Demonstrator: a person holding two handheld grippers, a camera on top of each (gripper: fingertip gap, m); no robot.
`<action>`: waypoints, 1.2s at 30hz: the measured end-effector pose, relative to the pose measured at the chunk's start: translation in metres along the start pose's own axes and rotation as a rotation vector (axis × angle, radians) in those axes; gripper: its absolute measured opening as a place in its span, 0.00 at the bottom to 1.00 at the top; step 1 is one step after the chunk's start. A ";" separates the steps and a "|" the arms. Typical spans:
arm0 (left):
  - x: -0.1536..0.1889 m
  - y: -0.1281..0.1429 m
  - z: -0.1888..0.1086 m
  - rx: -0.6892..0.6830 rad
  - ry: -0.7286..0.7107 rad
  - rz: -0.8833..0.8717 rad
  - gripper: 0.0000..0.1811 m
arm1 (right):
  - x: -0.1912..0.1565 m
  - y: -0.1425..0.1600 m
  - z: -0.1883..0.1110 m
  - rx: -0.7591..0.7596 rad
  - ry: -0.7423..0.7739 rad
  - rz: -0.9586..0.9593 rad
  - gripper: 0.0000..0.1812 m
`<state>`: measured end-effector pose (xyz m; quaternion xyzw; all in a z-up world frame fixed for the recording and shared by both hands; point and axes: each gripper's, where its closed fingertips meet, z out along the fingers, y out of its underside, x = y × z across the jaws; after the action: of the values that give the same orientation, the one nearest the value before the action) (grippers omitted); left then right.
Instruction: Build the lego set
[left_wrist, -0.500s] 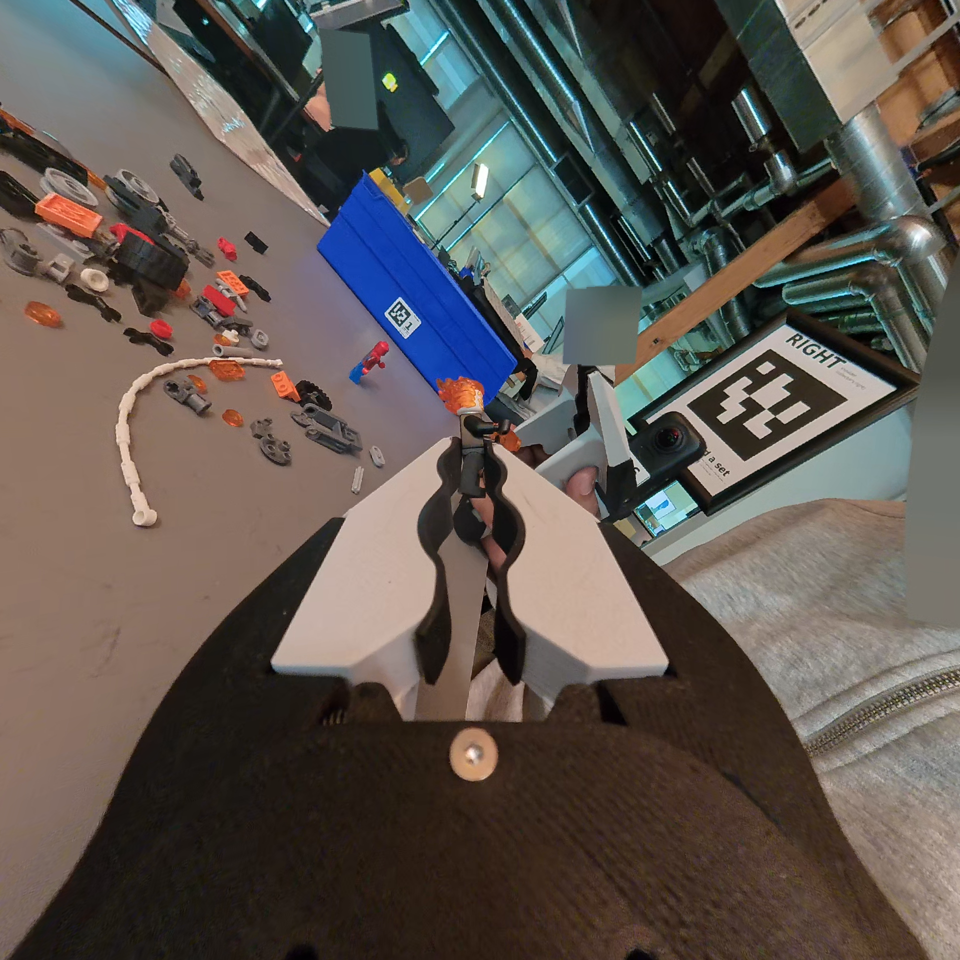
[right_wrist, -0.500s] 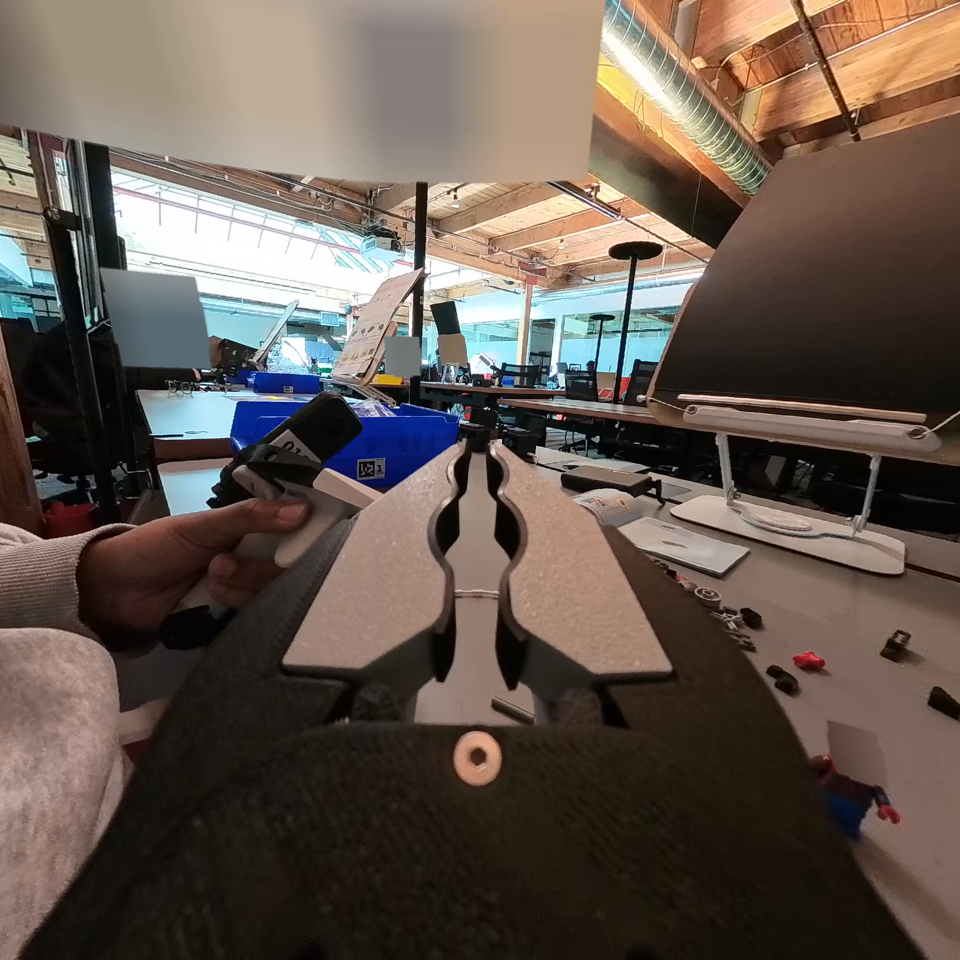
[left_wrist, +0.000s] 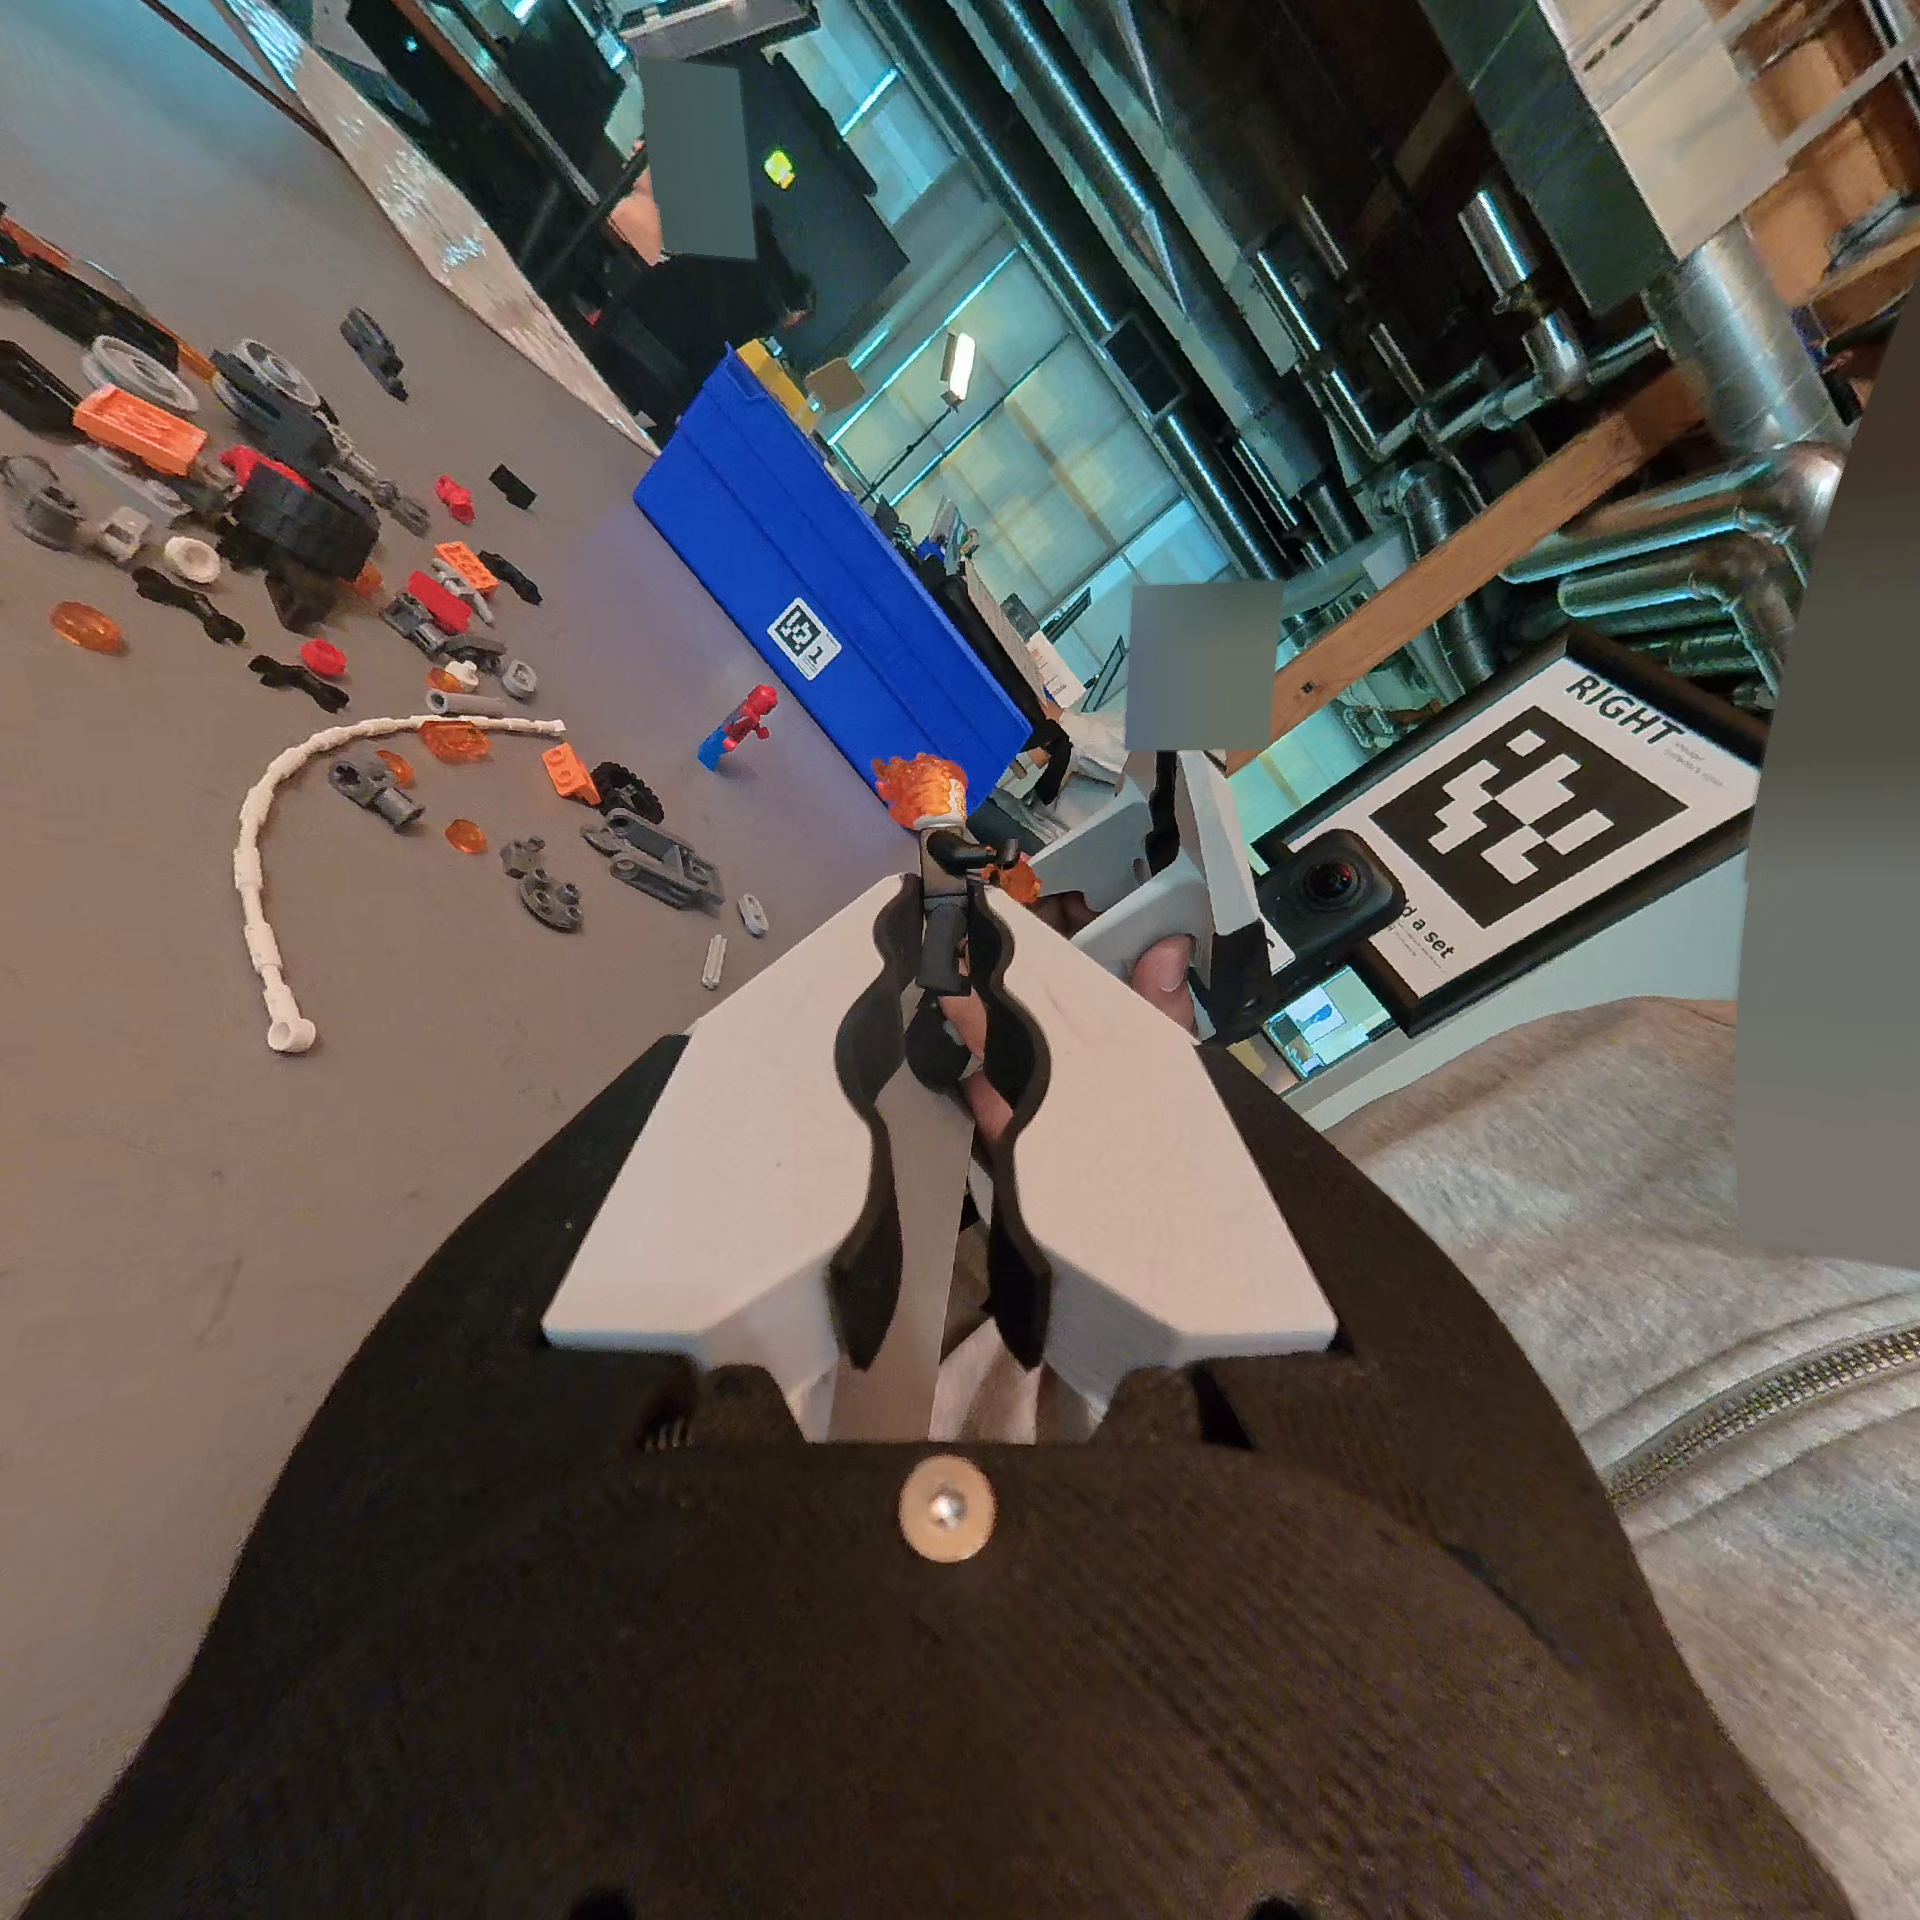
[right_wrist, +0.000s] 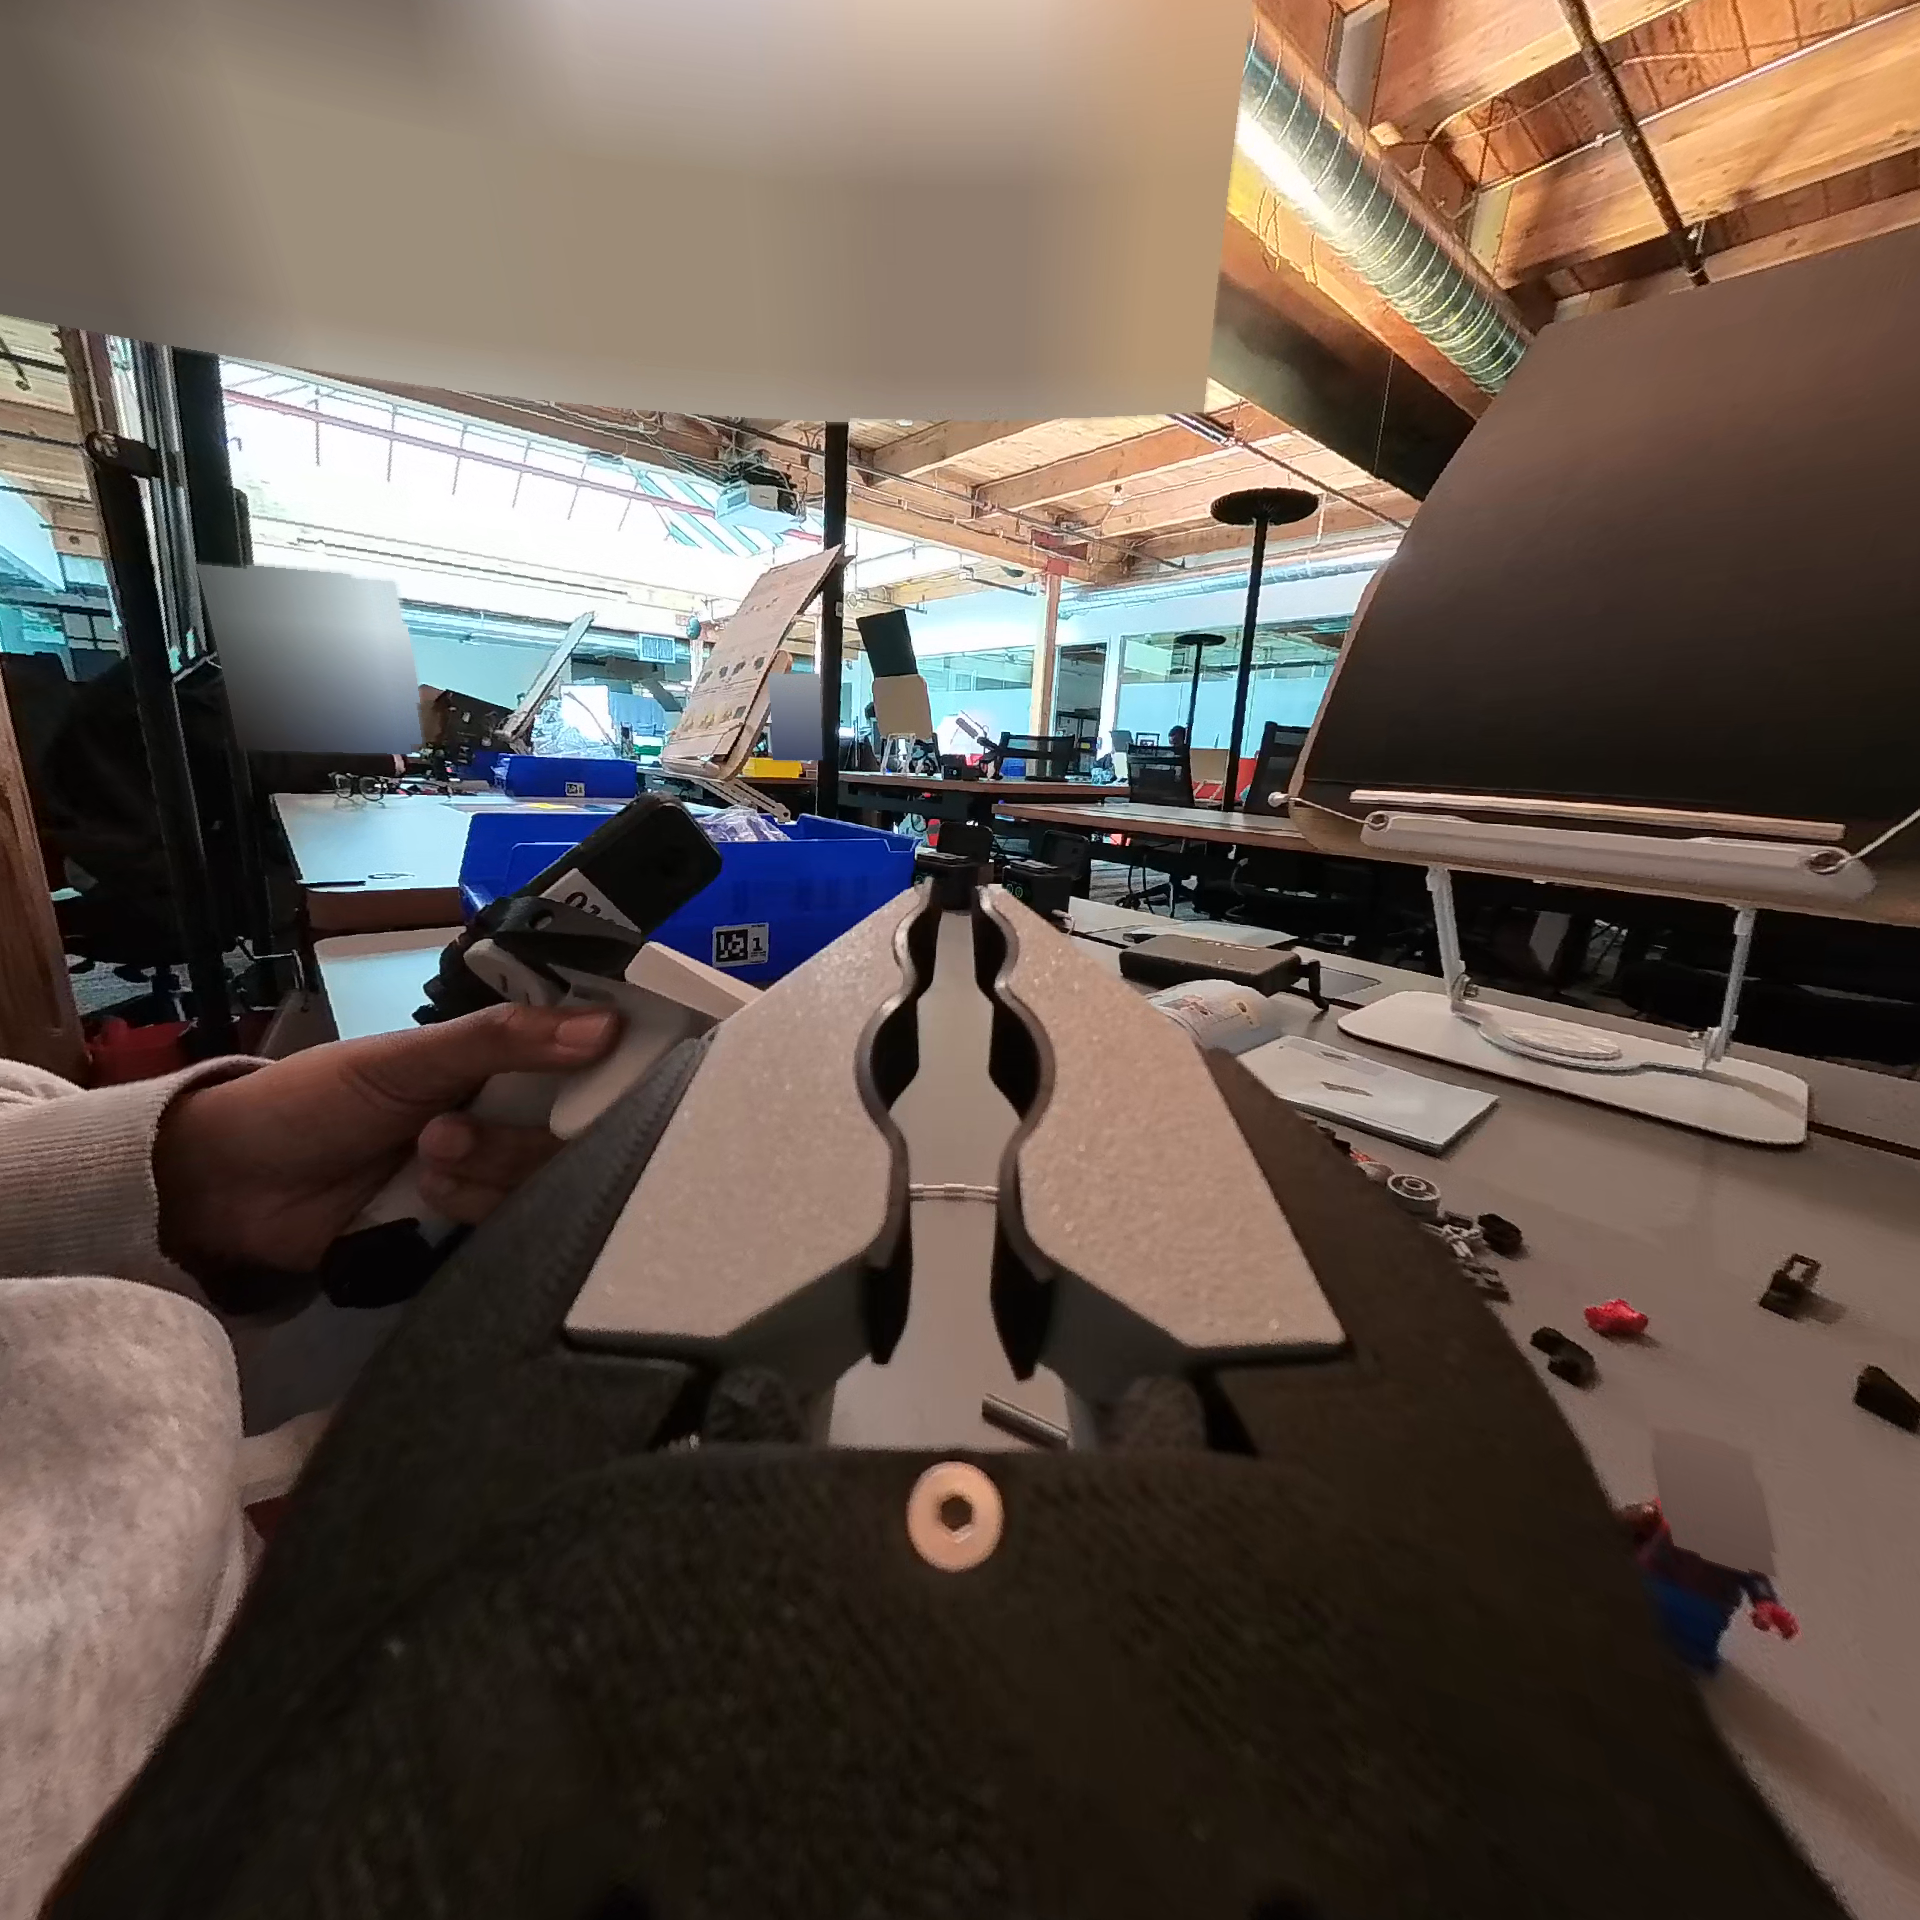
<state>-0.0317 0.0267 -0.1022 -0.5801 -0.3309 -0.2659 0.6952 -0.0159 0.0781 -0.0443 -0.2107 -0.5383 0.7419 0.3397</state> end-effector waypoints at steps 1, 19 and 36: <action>0.000 0.000 0.000 0.001 -0.002 -0.004 0.02 | 0.001 0.000 0.000 0.001 0.004 0.008 0.02; -0.061 -0.111 0.000 -0.002 -0.374 0.468 0.03 | 0.077 0.020 0.058 -0.194 0.044 0.119 0.10; -0.062 -0.107 -0.026 0.083 -0.436 0.598 0.03 | 0.053 0.079 0.043 -0.538 0.078 0.276 0.16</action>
<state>-0.1481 -0.0200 -0.0854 -0.6653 -0.2977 0.0923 0.6784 -0.1027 0.0735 -0.1019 -0.3926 -0.6682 0.6032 0.1882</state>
